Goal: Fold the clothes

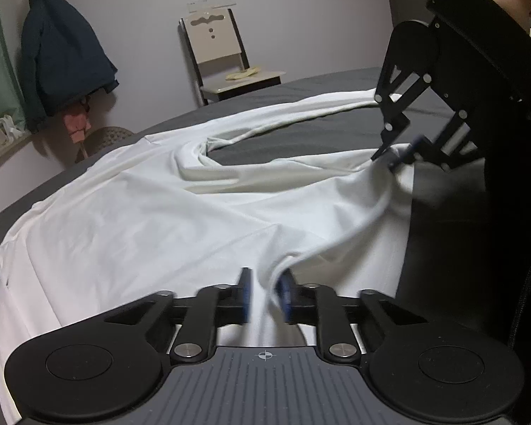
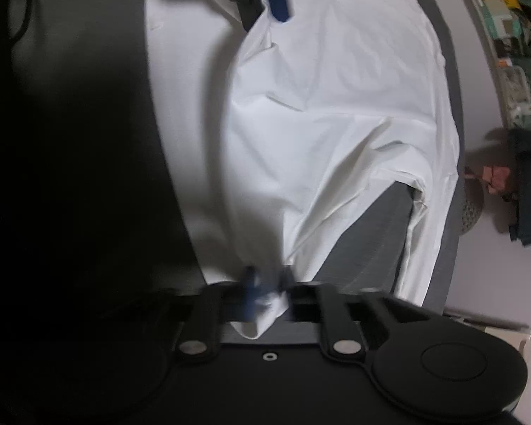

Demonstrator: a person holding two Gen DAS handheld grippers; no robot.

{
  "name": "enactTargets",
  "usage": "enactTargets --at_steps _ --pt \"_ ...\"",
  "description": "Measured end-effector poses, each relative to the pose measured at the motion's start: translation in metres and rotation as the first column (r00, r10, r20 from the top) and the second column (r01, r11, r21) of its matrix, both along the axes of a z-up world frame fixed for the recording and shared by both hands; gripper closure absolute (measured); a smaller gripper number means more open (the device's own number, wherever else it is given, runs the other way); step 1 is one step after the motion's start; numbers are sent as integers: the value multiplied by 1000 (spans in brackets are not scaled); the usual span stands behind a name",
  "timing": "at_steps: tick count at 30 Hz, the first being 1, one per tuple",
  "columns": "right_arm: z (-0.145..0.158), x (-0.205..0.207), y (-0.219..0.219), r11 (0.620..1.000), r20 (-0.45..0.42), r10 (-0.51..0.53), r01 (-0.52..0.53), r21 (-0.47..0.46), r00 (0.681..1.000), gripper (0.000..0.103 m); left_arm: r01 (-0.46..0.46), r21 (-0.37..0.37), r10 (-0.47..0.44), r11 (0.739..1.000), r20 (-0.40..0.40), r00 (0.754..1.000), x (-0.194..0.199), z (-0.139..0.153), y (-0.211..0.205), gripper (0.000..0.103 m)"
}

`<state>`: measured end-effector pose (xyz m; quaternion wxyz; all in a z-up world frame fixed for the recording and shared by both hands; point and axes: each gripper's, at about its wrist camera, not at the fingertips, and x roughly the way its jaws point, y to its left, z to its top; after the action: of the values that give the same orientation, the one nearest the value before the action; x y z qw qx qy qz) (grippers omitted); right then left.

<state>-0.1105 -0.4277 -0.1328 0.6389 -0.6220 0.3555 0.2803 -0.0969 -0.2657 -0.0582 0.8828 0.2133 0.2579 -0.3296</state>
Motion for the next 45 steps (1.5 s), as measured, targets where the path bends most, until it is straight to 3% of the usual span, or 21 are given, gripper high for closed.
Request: enactTargets --at_steps 3,5,6,8,9,10,12,14,18,19,21,23,28,31,32,35,37,39,41,43,45 --pt "27 1 -4 984 72 -111 99 146 991 95 45 9 -45 999 5 999 -1 3 3 94" --pt "66 3 -14 908 62 -262 225 352 963 95 99 11 -99 995 26 995 -5 8 6 94" --pt "88 5 -24 823 6 -357 311 476 934 95 133 0 -133 991 40 990 -7 12 9 94" --pt "124 12 -54 581 -164 -503 473 662 848 96 197 -33 -195 980 58 979 -10 20 16 94" --pt "131 19 -71 468 -259 -547 548 693 796 95 234 -50 -233 971 35 972 -11 23 17 93" --pt "136 25 -87 356 -352 -576 614 705 738 95 270 -69 -270 960 12 963 -11 26 18 93" --pt "118 41 -111 241 -482 -605 723 648 634 96 331 -63 -332 942 -13 943 -15 28 15 93" --pt "90 51 -120 215 -528 -635 785 580 564 96 333 20 -333 943 26 942 -25 23 4 91" --pt "55 57 -130 109 -639 -628 863 492 444 96 294 158 -310 943 83 947 -39 7 -15 62" --pt "55 55 -128 105 -654 -615 868 486 440 96 293 161 -308 942 74 949 -40 6 -18 56" --pt "62 46 -125 97 -678 -578 863 495 454 96 294 162 -310 942 88 946 -45 5 -19 18" --pt "75 38 -126 52 -724 -518 861 505 456 96 291 165 -313 943 129 941 -51 6 -20 4" --pt "102 34 -132 18 -704 -503 821 571 501 96 221 255 -274 941 192 942 -52 -1 -43 4" --pt "108 34 -136 -2 -693 -517 809 588 502 96 189 285 -250 940 195 948 -46 -7 -58 5" --pt "108 34 -137 6 -685 -521 805 593 508 96 191 275 -244 942 175 954 -43 -8 -61 11" --pt "109 32 -135 41 -657 -535 794 607 530 96 168 280 -214 945 142 966 -36 -8 -68 53" --pt "107 31 -132 70 -639 -542 787 613 546 96 160 268 -199 950 127 972 -33 -7 -68 56" --pt "108 30 -129 90 -625 -544 780 620 560 96 179 272 -213 946 103 972 -33 -6 -66 85" --pt "109 30 -129 95 -624 -538 777 622 566 96 205 304 -239 930 78 968 -32 -9 -65 102" --pt "107 31 -126 131 -613 -534 774 620 582 96 240 287 -266 927 56 962 -34 -7 -58 103" --pt "104 31 -115 232 -566 -546 760 607 618 96 269 276 -291 923 38 956 -36 -5 -52 103"
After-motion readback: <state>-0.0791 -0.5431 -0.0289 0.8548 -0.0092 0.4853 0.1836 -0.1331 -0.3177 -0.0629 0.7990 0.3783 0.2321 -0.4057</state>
